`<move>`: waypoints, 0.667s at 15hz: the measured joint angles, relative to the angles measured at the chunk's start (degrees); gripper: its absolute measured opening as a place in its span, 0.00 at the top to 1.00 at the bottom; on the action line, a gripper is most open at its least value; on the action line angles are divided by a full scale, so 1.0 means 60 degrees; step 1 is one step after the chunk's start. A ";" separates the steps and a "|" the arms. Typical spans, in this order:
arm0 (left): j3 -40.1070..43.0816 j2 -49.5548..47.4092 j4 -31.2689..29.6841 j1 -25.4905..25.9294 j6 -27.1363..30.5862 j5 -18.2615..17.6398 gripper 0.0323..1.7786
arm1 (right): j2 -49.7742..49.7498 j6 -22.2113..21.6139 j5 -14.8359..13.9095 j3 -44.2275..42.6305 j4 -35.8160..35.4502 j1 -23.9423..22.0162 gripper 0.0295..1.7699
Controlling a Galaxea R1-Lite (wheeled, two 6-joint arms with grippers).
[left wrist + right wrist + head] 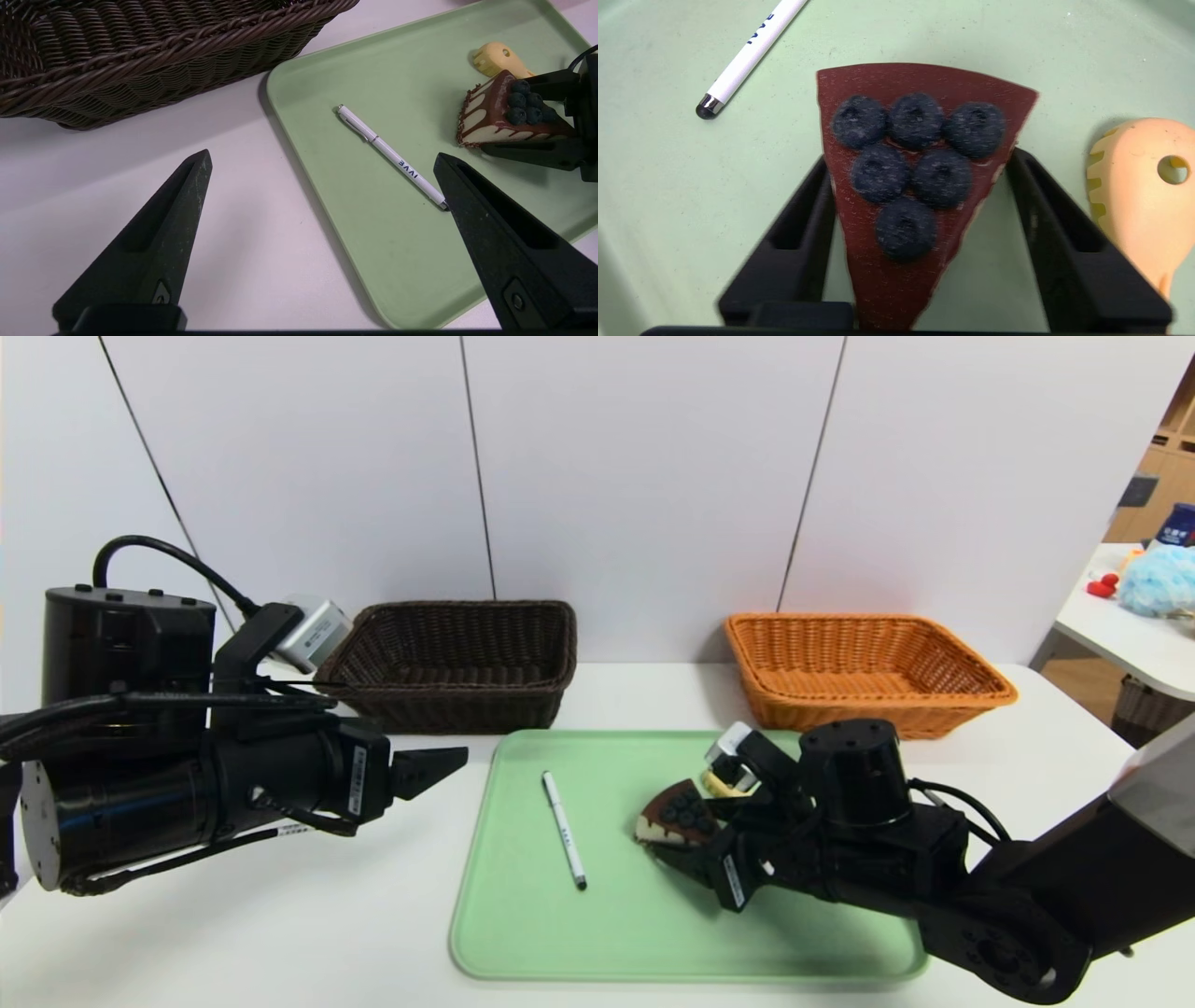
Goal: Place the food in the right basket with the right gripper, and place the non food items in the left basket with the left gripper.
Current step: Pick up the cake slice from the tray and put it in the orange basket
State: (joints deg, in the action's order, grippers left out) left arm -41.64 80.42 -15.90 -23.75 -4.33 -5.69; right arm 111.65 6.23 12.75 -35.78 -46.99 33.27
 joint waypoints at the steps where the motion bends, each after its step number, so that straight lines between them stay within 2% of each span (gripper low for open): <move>1: 0.0065 -0.0022 -0.0004 0.0000 0.0000 -0.0010 0.05 | 0.0039 -0.0002 0.0000 -0.0004 -0.0022 0.0000 0.45; 5: 0.0187 -0.0059 -0.0014 0.0004 0.0002 -0.0020 0.05 | 0.0020 0.0000 -0.0014 0.0018 -0.0037 0.0030 0.62; 10: 0.0201 -0.0095 -0.0004 0.0004 0.0006 -0.0020 0.05 | -0.0313 -0.0002 -0.0459 0.0148 0.0004 0.0419 0.65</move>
State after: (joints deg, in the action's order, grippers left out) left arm -40.44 79.85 -15.92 -23.72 -4.29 -5.81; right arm 109.78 6.22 10.00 -34.89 -46.97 35.78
